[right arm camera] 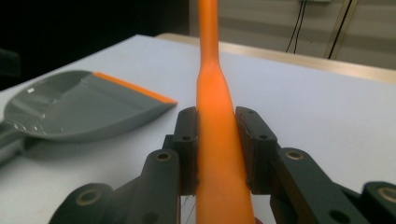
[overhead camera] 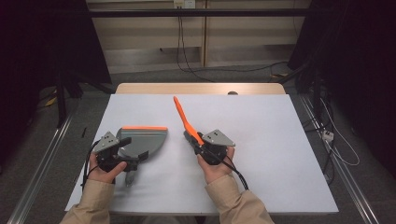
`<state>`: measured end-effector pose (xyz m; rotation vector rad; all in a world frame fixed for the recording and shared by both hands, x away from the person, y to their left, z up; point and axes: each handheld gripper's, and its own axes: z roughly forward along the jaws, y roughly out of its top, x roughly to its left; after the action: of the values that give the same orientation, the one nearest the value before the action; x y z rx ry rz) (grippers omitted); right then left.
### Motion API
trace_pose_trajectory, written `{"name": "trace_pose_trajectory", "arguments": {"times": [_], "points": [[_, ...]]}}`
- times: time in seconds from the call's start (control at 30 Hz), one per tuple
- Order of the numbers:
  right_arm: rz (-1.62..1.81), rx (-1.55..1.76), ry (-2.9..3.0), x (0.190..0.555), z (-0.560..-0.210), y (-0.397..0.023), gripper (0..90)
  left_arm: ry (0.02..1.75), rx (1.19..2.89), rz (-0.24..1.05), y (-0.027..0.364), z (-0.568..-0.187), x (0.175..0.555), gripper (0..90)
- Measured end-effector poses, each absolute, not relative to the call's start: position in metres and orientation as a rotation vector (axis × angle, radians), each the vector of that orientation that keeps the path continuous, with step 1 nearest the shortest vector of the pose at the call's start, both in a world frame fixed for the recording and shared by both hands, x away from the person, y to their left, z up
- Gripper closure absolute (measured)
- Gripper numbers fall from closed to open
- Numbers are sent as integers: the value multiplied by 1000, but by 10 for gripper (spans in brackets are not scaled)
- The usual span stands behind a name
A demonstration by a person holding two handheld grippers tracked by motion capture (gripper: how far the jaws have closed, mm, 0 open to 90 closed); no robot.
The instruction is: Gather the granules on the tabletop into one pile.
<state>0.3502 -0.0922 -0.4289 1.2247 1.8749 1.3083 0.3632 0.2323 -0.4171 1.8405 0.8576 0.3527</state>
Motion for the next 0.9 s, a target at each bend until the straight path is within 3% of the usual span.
{"name": "trace_pose_trajectory", "arguments": {"times": [0.9], "points": [[1192, 1267, 1923, 322, -429, -136, 713, 860, 1853, 361, 229, -418, 364, 57]]}}
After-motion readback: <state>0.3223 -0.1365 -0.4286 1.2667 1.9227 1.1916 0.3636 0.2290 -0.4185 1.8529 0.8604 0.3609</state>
